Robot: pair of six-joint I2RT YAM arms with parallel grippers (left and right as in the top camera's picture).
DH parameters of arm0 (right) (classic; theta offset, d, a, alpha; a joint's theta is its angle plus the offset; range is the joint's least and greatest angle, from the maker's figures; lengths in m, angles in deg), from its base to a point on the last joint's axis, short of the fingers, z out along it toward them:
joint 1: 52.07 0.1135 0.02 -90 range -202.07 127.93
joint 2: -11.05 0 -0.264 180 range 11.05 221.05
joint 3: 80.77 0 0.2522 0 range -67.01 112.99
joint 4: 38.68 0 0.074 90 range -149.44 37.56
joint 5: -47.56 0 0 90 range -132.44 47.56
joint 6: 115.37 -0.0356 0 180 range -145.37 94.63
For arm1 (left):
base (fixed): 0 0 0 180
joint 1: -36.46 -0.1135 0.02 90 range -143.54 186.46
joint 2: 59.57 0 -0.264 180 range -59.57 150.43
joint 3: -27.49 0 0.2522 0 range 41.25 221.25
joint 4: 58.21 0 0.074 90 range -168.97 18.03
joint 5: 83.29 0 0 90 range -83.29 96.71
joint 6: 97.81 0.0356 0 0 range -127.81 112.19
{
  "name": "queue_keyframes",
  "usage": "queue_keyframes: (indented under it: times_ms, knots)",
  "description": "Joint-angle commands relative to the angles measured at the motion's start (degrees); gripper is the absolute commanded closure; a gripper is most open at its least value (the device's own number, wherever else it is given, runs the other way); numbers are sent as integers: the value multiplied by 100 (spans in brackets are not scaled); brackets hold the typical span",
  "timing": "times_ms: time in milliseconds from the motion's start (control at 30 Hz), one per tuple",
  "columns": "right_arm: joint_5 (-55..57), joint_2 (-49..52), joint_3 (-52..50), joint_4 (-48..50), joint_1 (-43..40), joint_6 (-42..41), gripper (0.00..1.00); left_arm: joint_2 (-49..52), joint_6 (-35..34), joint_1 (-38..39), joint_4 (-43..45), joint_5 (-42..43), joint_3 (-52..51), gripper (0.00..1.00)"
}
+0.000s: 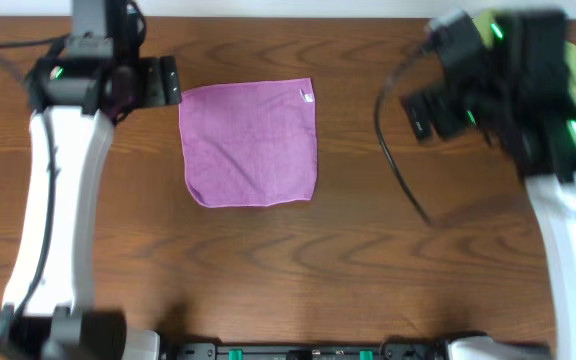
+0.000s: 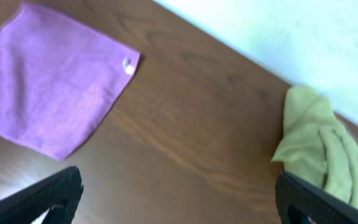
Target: Fold the cloth
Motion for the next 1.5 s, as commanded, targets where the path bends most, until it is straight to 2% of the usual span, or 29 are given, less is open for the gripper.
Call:
queue_keyframes:
  times_ms: [0, 67, 167, 267, 367, 500, 667, 800, 1000, 1133, 1167, 1200, 1400, 1467]
  knots:
    - [-24, -1073, -1305, 328, -57, 105, 1, -522, -313, -20, -59, -142, -1047, 5]
    - [-28, -1864, -2256, 579, -59, -105, 1, -1113, -461, -20, 57, -140, -1989, 5]
    - [-463, -2352, -3257, 678, -70, -748, 1, -1823, -649, -24, 101, -133, -2968, 5]
    - [-1167, -2190, -3906, 844, -72, -1040, 1, -2240, -833, -70, 120, 66, -3521, 5]
    - [-1832, -1657, -4339, 1432, -72, -1362, 1, -2433, -892, -157, 306, 885, -3910, 5]
    - [-2686, -680, -4417, 2396, -15, -1814, 1, -2363, -844, -208, 627, 1974, -4122, 5]
    - [-3746, 468, -4417, 3370, 162, -2369, 1, -2129, -848, -205, 879, 2291, -4299, 5]
    - [-3818, 1073, -4417, 3672, 442, -2470, 1, -1773, -848, -208, 883, 2275, -4513, 4]
    - [-3510, 1187, -4417, 4074, 660, -2472, 1, -1176, -852, -208, 1279, 2282, -5042, 4]
    - [-3410, 1189, -4417, 4190, 645, -2470, 3, -898, -857, -208, 1718, 2280, -5246, 0]
    - [-3410, 1191, -4417, 4212, 645, -2470, 5, -835, -857, -210, 1816, 2267, -5268, 8]
    - [-3410, 1191, -4417, 4221, 647, -2470, 6, -741, -890, -210, 1950, 2260, -5287, 10]
    - [-3410, 1191, -4417, 4221, 643, -2468, 9, -142, -1113, -212, 2629, 2286, -5298, 10]
    - [-3410, 1191, -4417, 4218, 640, -2468, 6, 28, -1196, -212, 2785, 2330, -5298, 10]
